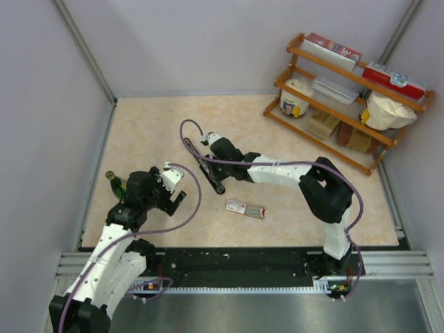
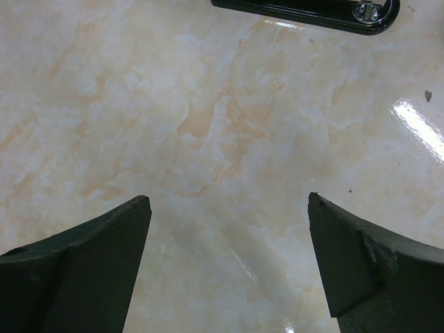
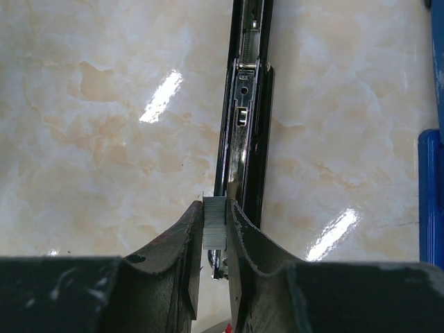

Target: Load the staples into the stapler

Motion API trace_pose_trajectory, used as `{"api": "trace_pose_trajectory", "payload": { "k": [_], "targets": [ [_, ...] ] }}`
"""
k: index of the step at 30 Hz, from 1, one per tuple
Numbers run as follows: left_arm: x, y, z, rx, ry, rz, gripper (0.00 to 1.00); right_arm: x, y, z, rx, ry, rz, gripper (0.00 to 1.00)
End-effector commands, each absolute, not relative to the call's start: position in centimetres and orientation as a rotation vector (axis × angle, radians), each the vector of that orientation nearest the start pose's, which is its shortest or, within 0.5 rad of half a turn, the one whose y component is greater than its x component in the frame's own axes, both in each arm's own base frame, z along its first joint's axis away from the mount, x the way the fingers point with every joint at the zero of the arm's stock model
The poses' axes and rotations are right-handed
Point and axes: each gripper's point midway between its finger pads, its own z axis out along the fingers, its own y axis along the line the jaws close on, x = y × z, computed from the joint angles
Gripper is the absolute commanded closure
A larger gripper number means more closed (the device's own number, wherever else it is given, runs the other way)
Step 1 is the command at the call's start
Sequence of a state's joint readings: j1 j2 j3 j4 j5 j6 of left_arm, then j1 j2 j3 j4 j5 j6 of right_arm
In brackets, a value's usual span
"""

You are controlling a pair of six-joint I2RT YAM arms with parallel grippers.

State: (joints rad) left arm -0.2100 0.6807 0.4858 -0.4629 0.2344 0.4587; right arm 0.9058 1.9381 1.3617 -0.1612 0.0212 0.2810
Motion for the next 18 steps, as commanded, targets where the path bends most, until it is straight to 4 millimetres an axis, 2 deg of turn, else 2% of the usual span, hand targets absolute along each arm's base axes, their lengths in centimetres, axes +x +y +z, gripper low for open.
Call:
{"api": "trace_pose_trajectory", "payload": {
  "k": [1, 18],
  "targets": [
    [23.75, -7.38, 11.66, 0.836, 1.999, -0.117, 0.01, 31.79, 41.03, 7.72, -0.688, 2.255, 0.576, 0.82],
    [23.66, -7.51, 11.51, 0.843, 2.001, -0.127, 0.01, 32.05, 40.58, 7.53, -0.675, 2.264, 0.568, 0.82]
  ]
}}
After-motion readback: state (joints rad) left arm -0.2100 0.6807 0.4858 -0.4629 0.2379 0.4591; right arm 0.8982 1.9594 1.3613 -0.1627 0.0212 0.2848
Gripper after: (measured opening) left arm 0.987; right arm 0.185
